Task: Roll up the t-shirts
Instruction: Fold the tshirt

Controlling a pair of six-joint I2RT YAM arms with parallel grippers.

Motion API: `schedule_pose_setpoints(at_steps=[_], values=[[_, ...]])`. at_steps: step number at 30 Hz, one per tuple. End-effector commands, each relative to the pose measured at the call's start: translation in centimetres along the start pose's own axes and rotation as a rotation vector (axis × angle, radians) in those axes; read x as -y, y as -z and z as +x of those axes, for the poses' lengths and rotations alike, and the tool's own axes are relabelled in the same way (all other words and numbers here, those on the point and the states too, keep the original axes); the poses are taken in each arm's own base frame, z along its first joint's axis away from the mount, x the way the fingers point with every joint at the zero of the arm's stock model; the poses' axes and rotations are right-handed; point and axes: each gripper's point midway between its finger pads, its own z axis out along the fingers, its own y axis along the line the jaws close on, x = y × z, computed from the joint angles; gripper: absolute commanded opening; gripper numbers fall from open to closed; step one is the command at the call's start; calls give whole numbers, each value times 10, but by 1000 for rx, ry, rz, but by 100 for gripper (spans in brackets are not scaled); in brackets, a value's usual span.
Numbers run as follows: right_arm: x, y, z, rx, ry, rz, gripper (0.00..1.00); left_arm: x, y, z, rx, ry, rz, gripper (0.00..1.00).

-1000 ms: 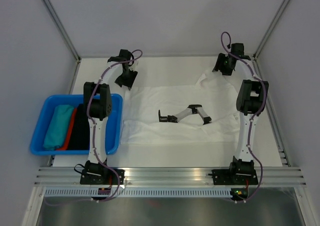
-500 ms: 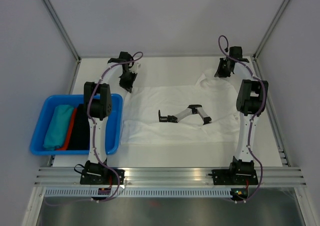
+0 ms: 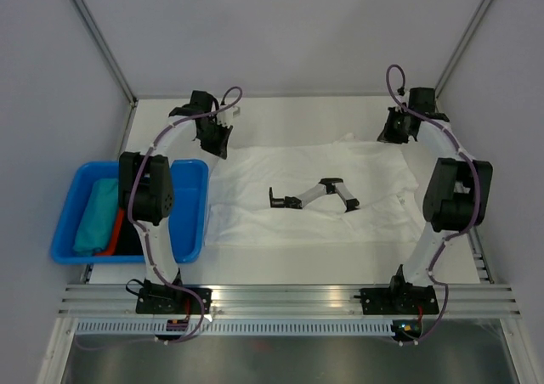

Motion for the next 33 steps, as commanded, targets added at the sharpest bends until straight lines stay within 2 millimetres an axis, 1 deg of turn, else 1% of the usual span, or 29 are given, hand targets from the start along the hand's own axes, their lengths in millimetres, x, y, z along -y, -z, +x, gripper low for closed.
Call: schedule_pose_setpoints(at_steps=[1, 2, 3, 5, 6, 7, 8, 9, 11, 12, 14, 15, 17, 18, 20, 21, 23, 25, 26, 27, 29, 30, 31, 32, 33], values=[[18, 48, -6, 115, -29, -4, 0, 15, 30, -30, 176, -168, 54, 2], [25, 54, 0, 116, -44, 10, 0, 17, 34, -31, 186, -179, 56, 2], [34, 63, 16, 105, -63, 33, 0, 19, 38, -31, 195, -200, 61, 2], [40, 72, 32, 91, -75, 44, 0, 23, 38, -24, 186, -217, 76, 2], [45, 79, 45, 81, -90, 54, 0, 25, 45, -24, 200, -249, 73, 2], [47, 84, 50, 82, -97, 60, 0, 27, 44, -15, 187, -259, 81, 2], [50, 88, 55, 83, -106, 70, 0, 28, 45, -11, 186, -273, 82, 2], [56, 97, 61, 90, -124, 87, 0, 29, 48, -9, 189, -306, 80, 2], [64, 105, 65, 97, -137, 125, 0, 35, 55, -1, 196, -343, 89, 2], [64, 111, 70, 96, -139, 135, 0, 36, 57, 2, 197, -381, 91, 2], [63, 115, 75, 93, -140, 133, 0, 41, 61, 11, 199, -416, 100, 2], [62, 117, 81, 84, -141, 134, 0, 42, 59, 20, 187, -446, 104, 2], [63, 119, 88, 71, -143, 146, 0, 45, 65, 24, 198, -483, 103, 2], [64, 122, 90, 71, -142, 156, 0, 47, 64, 33, 187, -509, 109, 2], [66, 124, 94, 69, -140, 174, 0, 51, 70, 35, 205, -540, 111, 2], [68, 126, 97, 67, -141, 188, 0, 52, 70, 39, 203, -558, 116, 2], [70, 126, 101, 65, -147, 199, 0, 56, 71, 40, 214, -574, 129, 2], [71, 118, 114, 43, -159, 190, 0, 58, 68, 48, 205, -599, 148, 2], [70, 115, 119, 31, -164, 180, 0, 58, 68, 48, 205, -609, 146, 2], [69, 112, 123, 19, -171, 173, 0, 57, 62, 54, 185, -608, 155, 2], [71, 103, 135, -26, -179, 165, 1, 56, 58, 63, 158, -642, 165, 2], [72, 101, 137, -35, -182, 164, 1, 57, 55, 73, 119, -642, 190, 4], [71, 99, 139, -41, -183, 160, 1, 58, 54, 77, 103, -651, 204, 9], [72, 98, 139, -43, -182, 158, 1, 59, 55, 80, 94, -685, 220, 21], [72, 98, 139, -43, -182, 157, 1, 62, 57, 81, 88, -697, 237, 27]])
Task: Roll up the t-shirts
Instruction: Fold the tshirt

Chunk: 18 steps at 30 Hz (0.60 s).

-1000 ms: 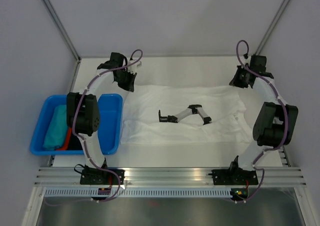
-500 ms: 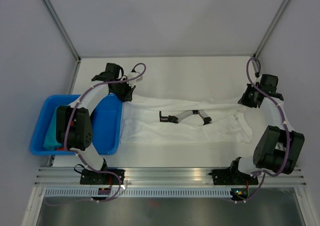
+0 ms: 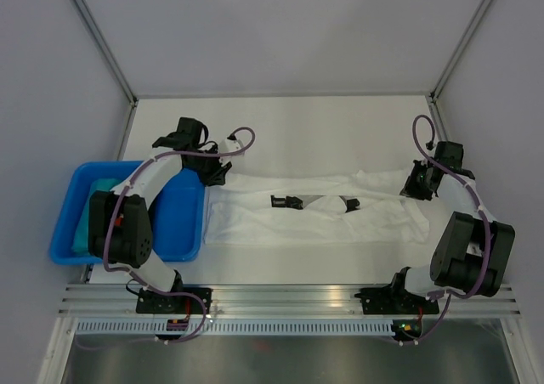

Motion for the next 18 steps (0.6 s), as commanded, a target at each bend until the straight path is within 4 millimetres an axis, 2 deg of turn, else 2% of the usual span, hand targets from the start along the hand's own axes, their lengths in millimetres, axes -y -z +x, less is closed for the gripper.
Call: schedule_pose_setpoints(at_steps=[1, 4, 9, 10, 11, 13, 14, 15, 16, 18], values=[[-1, -2, -6, 23, 13, -15, 1, 25, 2, 12, -26, -83, 136, 35], [-5, 1, -11, 48, 14, -30, 2, 34, 7, 6, -26, -116, 180, 43], [-7, 5, -16, 68, 28, -39, 2, 21, -1, 0, -71, -75, 154, 48], [-7, 4, -15, 66, 28, -40, 2, 12, -8, 2, -107, -58, 132, 52], [-7, 4, -16, 69, 29, -40, 2, -1, -8, -7, -107, -13, 87, 53], [-7, 2, -14, 64, 28, -44, 2, -20, -12, -10, -145, 68, 20, 57], [-7, 2, -14, 63, 27, -44, 2, -41, -17, -19, -150, 98, -19, 57], [-7, 1, -14, 63, 27, -43, 2, -51, -22, -18, -179, 139, -45, 56], [-7, 1, -14, 66, 26, -43, 2, -61, -23, -13, -229, 203, -91, 47], [-6, 1, -13, 67, 27, -43, 2, -70, -30, -8, -294, 267, -82, 42]])
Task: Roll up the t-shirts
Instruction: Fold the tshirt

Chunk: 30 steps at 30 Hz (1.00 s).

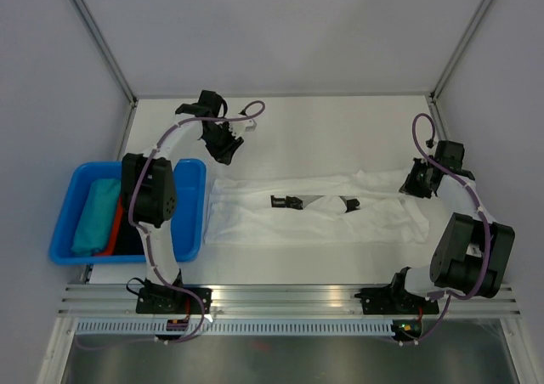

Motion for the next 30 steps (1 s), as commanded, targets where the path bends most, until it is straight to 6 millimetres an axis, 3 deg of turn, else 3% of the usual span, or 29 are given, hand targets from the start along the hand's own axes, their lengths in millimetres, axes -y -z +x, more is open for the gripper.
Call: schedule_pose_setpoints(at_steps=[1, 2, 7, 10, 18, 20, 24, 27, 30], values=[[-2, 3, -8, 48, 20, -16, 2, -24, -2, 10, -129, 216, -92, 41], [-2, 3, -8, 49, 24, -16, 2, -23, -2, 8, -135, 225, -74, 41], [0, 5, -12, 56, 34, 0, 2, 18, -9, 35, -255, 280, 95, 50], [0, 5, -13, 62, 35, -4, 2, 21, -18, 49, -313, 303, 105, 47], [1, 6, -12, 63, 37, 2, 2, 36, -18, 47, -294, 315, 163, 40], [0, 6, -12, 66, 35, -3, 2, 35, -21, 49, -302, 324, 163, 29], [0, 7, -12, 65, 38, -1, 2, 41, -18, 34, -226, 305, 200, 7], [-1, 8, -13, 66, 40, -6, 2, 46, -7, 24, -149, 248, 199, 2], [-1, 11, -14, 71, 42, 0, 2, 58, -1, 32, -109, 163, 196, 2]])
